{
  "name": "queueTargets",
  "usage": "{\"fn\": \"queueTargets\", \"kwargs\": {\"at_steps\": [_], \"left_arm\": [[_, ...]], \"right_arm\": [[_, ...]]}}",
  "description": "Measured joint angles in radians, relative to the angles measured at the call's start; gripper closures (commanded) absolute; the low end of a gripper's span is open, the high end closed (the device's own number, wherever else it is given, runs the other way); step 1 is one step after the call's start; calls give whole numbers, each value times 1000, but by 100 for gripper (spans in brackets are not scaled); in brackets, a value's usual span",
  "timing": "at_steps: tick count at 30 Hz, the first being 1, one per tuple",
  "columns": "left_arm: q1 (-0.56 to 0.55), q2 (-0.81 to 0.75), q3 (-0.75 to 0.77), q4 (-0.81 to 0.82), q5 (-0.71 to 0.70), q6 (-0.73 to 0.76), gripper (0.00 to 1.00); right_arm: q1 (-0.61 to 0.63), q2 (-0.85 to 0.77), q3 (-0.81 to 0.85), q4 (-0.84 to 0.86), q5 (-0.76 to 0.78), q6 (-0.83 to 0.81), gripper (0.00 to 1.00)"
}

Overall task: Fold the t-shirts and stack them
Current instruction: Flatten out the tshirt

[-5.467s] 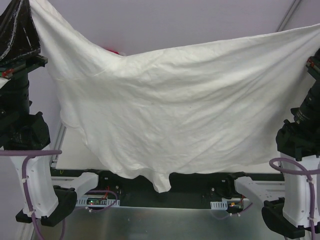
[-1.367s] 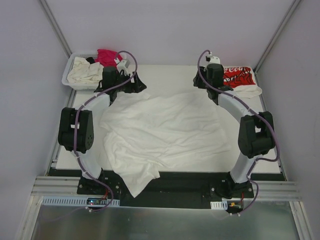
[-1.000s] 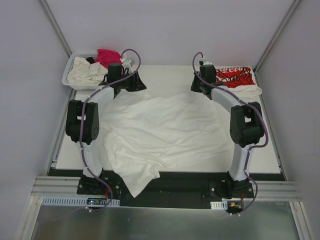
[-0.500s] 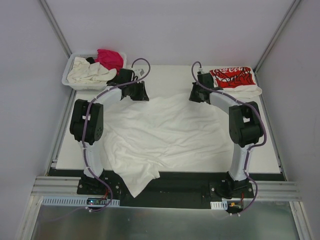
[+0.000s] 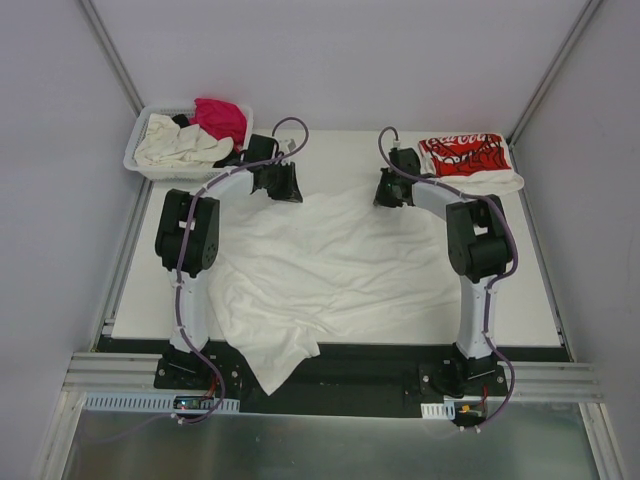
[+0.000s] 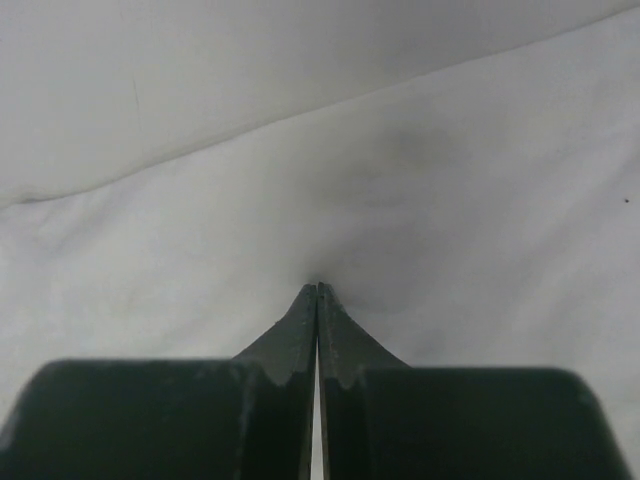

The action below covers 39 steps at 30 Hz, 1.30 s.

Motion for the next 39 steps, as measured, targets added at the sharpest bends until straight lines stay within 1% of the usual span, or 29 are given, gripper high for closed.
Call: {"fn": "queueTargets", "kwargs": {"at_steps": [8,12,22,25,26,28,29,33,34,35,36,37,38,39], "left_arm": [[0,93,124,-32,-24,0,87],[0,138,156,-52,-29,0,87],[0,206,287,-109,-70,0,89],[1,220,324,-112,-77,0,89],[1,226,335,-113,-78,0,89],[2,237,355,-117,-78,0,90],[2,242,362,-117,-79,0,90],[3,262,387,-125,-79,0,92],[3,266,392,-126,-79,0,91],[3,266,394,-126,-79,0,86],[3,266,394,-127,-79,0,75],[3,265,394,-127,-79,1,68],[3,264,394,-127,-79,6,59],[3,261,393,-130,-79,10,55]], "right_arm": [[-27,47,63,-5,-19,10,99],[-50,64,90,-10,-39,20,99],[-107,147,229,-63,-69,31,98],[-125,173,275,-84,-78,31,92],[-131,177,282,-85,-83,31,87],[-140,178,284,-92,-92,31,82],[-144,178,285,-93,-97,32,77],[-153,172,283,-93,-122,31,71],[-153,164,276,-93,-125,31,71],[-153,152,262,-93,-128,30,68],[-153,134,245,-94,-132,29,67],[-153,115,228,-97,-137,27,66],[-153,91,208,-100,-141,25,64],[-154,65,189,-101,-146,22,64]]}}
